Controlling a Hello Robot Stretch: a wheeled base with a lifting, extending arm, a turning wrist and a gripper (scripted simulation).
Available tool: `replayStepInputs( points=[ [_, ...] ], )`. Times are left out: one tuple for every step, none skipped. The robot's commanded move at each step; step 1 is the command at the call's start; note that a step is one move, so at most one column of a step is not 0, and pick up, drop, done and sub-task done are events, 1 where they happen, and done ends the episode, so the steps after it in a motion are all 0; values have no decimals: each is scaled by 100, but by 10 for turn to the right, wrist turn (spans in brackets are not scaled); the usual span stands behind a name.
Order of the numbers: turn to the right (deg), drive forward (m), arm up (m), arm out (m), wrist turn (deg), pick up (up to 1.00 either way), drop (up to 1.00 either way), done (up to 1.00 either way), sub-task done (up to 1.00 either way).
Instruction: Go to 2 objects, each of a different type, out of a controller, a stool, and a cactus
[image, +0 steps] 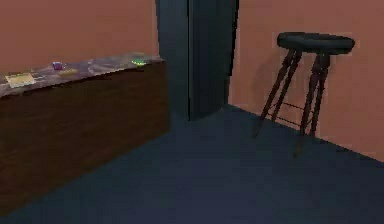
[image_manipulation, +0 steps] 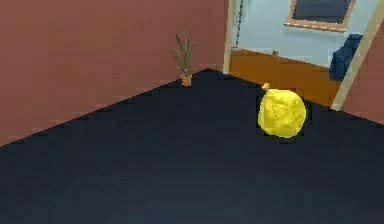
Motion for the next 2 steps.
replayStepInputs(
  points=[
    [420,0,0,0,0,0,0,0,0],
    [0,5,0,0,0,0,0,0,0]
  ],
)
